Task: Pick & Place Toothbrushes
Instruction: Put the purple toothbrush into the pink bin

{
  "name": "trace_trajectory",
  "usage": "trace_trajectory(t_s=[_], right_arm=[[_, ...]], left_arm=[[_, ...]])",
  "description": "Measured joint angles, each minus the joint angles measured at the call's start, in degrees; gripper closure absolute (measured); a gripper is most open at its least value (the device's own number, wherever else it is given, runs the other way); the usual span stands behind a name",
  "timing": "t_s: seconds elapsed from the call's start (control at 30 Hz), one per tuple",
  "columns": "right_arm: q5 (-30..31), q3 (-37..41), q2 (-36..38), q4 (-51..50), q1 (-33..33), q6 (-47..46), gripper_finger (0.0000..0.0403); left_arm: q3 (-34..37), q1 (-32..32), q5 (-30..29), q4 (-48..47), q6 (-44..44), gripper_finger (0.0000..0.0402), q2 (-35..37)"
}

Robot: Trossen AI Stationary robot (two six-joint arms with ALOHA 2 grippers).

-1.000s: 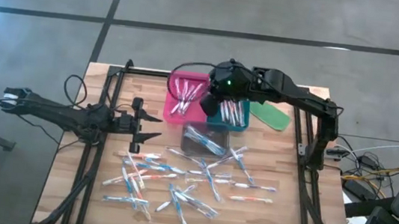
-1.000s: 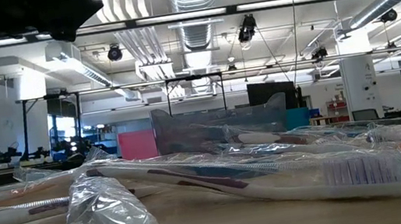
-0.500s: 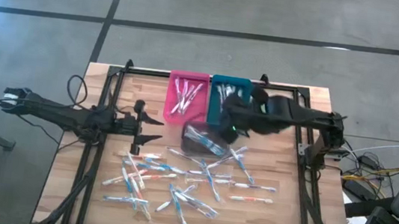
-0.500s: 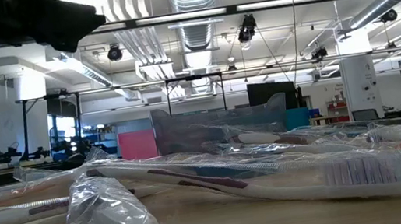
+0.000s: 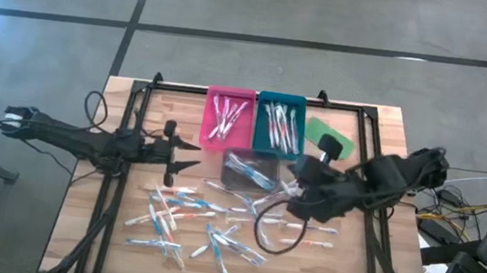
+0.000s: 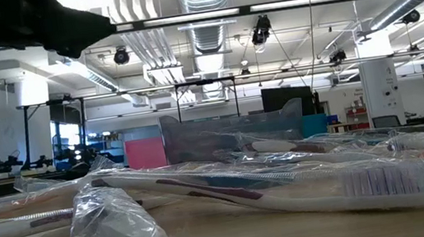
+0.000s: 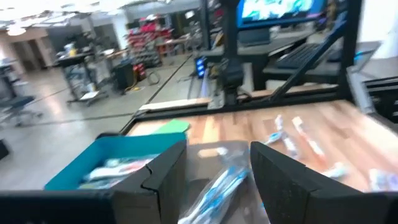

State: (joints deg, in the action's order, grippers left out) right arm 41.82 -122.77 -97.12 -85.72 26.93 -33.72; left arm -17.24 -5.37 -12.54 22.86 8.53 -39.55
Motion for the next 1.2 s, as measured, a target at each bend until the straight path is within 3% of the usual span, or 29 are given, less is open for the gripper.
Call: trace_trajectory(t_s=[0.27,0.4,0.57,0.77,0.97,1.2], right_arm=[[-1.3,10.9,-1.0,12.5,-3.0,8.9,0.0394],[-5.9,18.7,0.3,16.7,-6.3,10.9,0.0394],[-16.9,29.9,5.2,26.8,-9.9,15.7,0.0394],[-26.7,44.3,17.4,41.9,-13.3,20.5,0.0394],[-28.8,59.3,32.6,51.7,-13.5,27.9,0.0394],[-29.9,73.4,49.9,56.5,-13.5,28.9,0.0394]], left_arm=[[-0.8,0.0,-3.1,-0.6,0.0,0.0234,-4.1],[-0.9,0.0,-3.2,-2.2,0.0,0.0234,-6.7],[-4.0,0.0,-3.2,-11.0,0.6,0.0234,-9.6],[-13.8,0.0,-3.3,-30.7,-0.9,0.0234,-14.1],[-23.1,0.0,-3.2,-45.3,-1.1,0.0234,-21.3],[-29.8,0.0,-3.2,-52.8,1.9,0.0234,-31.8]])
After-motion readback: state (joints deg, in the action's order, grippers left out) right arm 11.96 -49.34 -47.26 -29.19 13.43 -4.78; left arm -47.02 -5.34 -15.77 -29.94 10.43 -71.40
